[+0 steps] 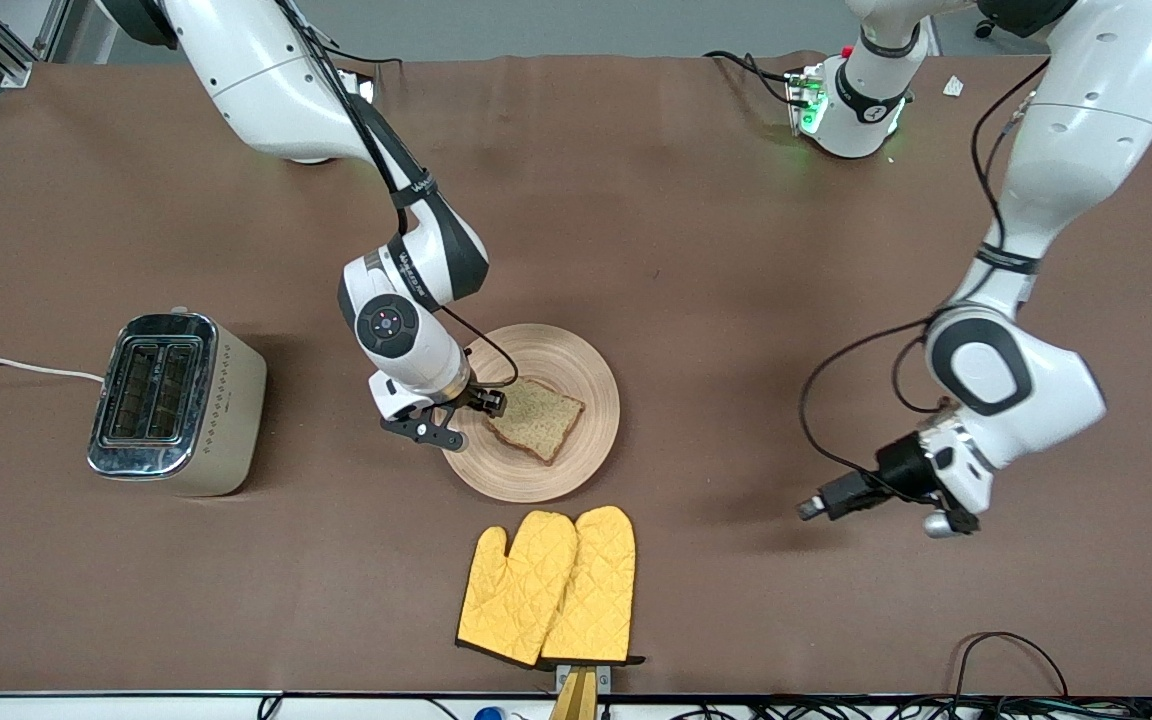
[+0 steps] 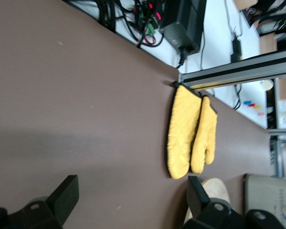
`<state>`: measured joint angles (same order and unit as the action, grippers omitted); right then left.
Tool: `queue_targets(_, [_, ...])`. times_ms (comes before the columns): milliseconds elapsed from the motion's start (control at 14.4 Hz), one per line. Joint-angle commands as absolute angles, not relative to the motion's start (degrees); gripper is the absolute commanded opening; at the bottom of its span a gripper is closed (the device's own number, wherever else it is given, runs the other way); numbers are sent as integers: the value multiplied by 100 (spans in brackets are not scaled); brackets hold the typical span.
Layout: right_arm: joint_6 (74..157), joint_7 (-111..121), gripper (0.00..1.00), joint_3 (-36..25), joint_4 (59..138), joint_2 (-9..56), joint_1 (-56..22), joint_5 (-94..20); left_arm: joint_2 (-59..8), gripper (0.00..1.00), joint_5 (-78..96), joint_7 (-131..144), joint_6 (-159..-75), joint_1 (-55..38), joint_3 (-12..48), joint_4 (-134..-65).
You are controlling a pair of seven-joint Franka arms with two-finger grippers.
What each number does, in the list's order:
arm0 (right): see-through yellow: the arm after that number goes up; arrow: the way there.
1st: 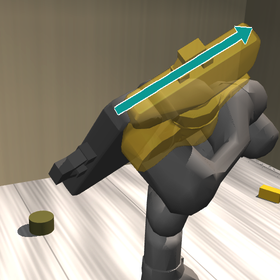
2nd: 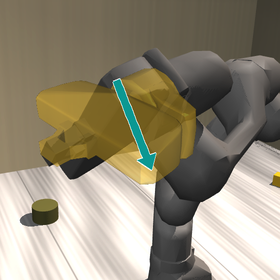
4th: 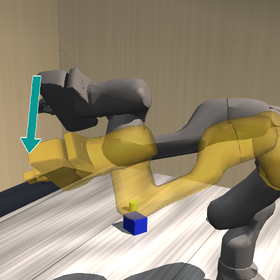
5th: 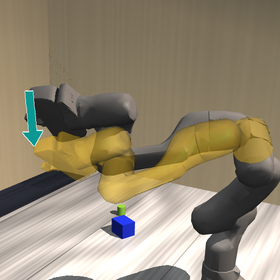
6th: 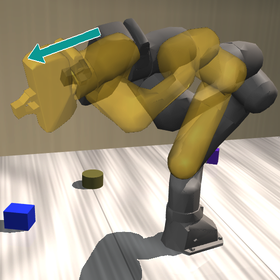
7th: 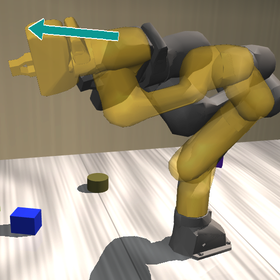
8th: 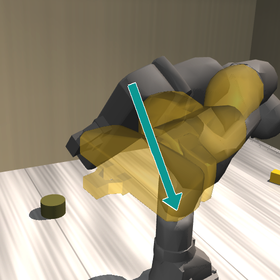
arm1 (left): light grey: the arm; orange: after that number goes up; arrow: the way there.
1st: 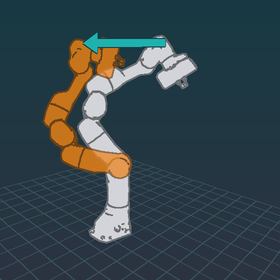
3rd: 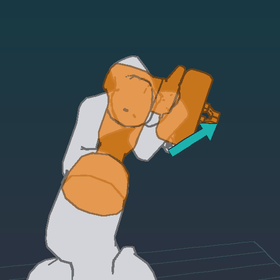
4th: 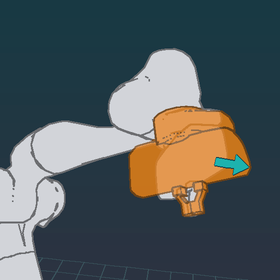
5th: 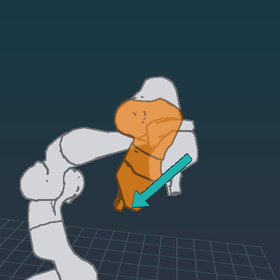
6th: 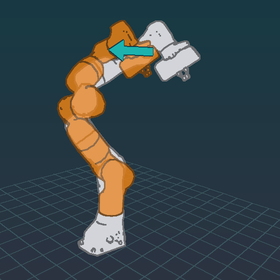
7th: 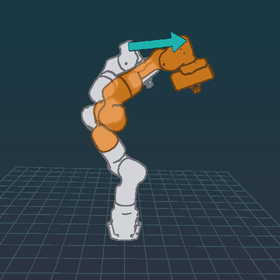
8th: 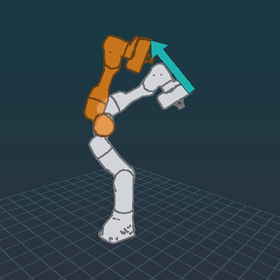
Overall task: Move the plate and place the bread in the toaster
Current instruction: 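Grasp the bread slice with the right gripper while the left gripper retracts, then lift the bread with the right gripper and carry it to the toaster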
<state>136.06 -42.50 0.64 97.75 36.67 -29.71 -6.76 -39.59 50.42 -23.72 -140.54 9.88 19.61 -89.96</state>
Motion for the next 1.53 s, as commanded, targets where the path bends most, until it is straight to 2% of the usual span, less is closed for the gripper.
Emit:
queue_targets(0, [13666,-4333,48,9,9712,3761,-3120,-800,-3964,100,3951,-1568,-13598,949,1898,-8439])
queue_targets(139, [13894,-4578,44,9,9712,3849,-3138,-800,-3763,100,3116,-918,-13325,958,1898,-8262])
queue_targets(348, [14071,-4719,29,18,9712,3946,-3226,-800,-3271,100,1605,155,-12939,923,1898,-8262])
queue_targets(626, [14036,-4842,1,18,9677,3946,-3208,-809,-2621,100,345,536,-11859,923,1881,-8262])
queue_targets(765, [13922,-4957,0,9,9519,3911,-3173,-809,-2278,100,-155,702,-11279,923,1890,-8262])
queue_targets(904, [13284,-4940,0,-9,9161,3833,-3103,-791,-1927,100,-395,1070,-10699,932,1898,-8271])
queue_targets(1251, [10648,-4169,0,-35,7894,3306,-2454,-545,-1188,100,-589,810,-9871,1169,1916,-8262])
queue_targets(1460, [9312,-2809,0,-44,7620,2840,-1918,443,-889,100,-598,318,-9633,1256,1898,-8253])
